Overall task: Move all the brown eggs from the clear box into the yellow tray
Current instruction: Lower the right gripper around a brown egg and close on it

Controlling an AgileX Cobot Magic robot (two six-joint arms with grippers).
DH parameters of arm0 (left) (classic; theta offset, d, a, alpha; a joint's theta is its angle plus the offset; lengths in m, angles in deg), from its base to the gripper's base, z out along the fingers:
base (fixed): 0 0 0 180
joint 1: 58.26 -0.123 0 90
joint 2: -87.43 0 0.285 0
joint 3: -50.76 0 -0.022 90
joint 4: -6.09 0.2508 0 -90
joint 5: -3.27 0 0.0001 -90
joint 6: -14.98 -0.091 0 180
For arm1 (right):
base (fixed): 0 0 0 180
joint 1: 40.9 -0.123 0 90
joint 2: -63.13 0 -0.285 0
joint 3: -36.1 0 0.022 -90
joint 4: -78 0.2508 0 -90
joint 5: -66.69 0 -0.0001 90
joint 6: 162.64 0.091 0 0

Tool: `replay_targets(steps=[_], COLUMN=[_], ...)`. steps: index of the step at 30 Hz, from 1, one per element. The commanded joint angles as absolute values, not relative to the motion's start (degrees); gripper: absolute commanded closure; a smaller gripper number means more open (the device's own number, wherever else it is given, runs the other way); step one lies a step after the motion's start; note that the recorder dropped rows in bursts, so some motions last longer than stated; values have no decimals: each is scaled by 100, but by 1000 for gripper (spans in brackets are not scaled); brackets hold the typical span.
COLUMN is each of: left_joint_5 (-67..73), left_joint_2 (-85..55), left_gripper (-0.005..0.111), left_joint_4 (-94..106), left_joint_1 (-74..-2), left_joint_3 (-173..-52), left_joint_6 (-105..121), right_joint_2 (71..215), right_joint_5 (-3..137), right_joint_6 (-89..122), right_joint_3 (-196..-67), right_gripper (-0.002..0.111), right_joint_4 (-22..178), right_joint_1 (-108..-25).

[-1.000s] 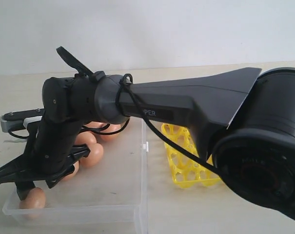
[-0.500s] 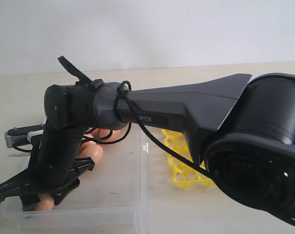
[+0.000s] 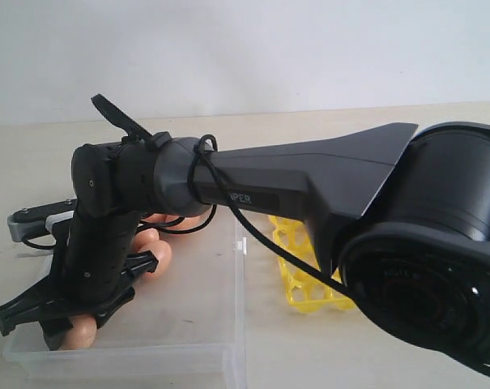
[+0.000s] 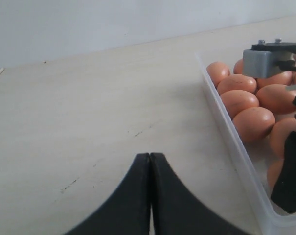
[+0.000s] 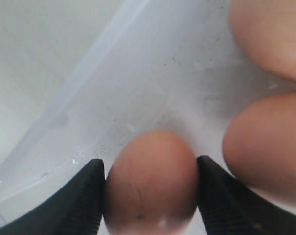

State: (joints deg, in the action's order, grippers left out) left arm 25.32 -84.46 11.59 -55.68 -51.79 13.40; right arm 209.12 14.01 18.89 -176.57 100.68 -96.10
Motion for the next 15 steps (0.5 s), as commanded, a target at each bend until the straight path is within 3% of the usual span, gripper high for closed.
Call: replay_targets(steps=[1,15], left_joint_5=[2496,2496], left_joint_2=[-8478,-8478], left_gripper=[107,107], left_joint_4=[1153,1153], left_joint_1=[-5540,-5540], left_joint_3=[-5202,-5202], left_joint_6=[1370,1370], right_joint_2=[20897,21165], right_joint_5=[1556,1861], right_joint_6=[1839,1890], right_joint_3=[-17639,-17639], right_gripper=[54,56], right_joint_4=[9935,9843], right_joint_1=[-9538,-9411])
